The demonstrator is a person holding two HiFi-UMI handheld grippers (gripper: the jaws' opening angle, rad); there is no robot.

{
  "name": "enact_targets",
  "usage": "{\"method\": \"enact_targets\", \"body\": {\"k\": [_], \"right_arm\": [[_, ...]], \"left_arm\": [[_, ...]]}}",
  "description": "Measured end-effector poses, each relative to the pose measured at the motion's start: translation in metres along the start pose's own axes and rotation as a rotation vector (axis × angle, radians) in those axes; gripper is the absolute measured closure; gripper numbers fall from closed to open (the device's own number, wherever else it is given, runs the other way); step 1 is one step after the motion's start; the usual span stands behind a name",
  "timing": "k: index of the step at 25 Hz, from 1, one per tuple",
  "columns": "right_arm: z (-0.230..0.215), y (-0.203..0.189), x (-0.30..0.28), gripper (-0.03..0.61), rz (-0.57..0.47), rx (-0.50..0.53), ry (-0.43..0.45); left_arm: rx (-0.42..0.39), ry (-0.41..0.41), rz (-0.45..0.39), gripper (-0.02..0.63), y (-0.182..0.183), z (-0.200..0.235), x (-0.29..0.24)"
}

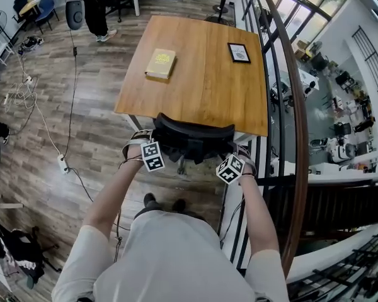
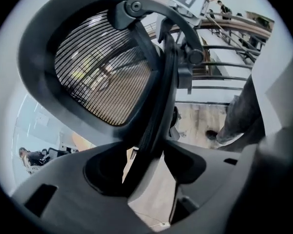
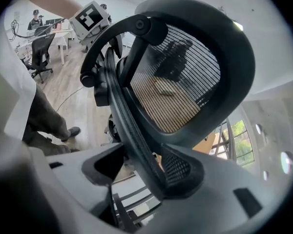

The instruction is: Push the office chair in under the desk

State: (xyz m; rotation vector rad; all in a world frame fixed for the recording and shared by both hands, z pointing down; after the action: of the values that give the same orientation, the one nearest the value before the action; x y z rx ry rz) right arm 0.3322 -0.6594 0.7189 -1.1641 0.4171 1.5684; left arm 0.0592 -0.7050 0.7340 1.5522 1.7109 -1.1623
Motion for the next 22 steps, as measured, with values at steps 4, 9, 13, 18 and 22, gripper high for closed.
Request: {"method": "enact_targets", "body": {"k": [4, 9, 13, 18, 22], "right_arm": [[0.003, -0.002, -0.001, 0.345, 0.037, 0.000, 0.009], [0.007, 0.000, 0.005, 0.345, 0.049, -0.031, 0.003], [0.005, 0.006, 0.016, 0.345, 0.047, -0.061, -0.002], [0.004, 0.022, 0.038, 0.345, 0.003, -0.100, -0.041], [0.003, 0.031, 0.059, 0.345, -0.033, -0.150, -0.046]], "left_arm": [[-0.024, -0.043, -0.008, 0.387, 0.000, -0.005, -0.002], [0.018, -0.084, -0.068, 0.385, 0.001, -0.008, 0.011], [0.049, -0.055, -0.098, 0.347, 0.002, 0.001, 0.022], [0.106, -0.029, -0.160, 0.345, -0.001, 0.001, 0.042], [0.135, -0.013, -0.228, 0.347, 0.005, -0.001, 0.067]]}}
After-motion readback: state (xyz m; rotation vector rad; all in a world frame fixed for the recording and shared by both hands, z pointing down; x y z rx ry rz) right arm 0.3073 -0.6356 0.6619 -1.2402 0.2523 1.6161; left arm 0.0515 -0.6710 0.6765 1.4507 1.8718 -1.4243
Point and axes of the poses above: the fingertips, and each gripper's own axes: x backward along the fingers, z to its left, y out of its top, the point moved 3 cm from there along x, backward along the fingers, and after that the axes turned 2 degrees about z, right-handed, at the moved point
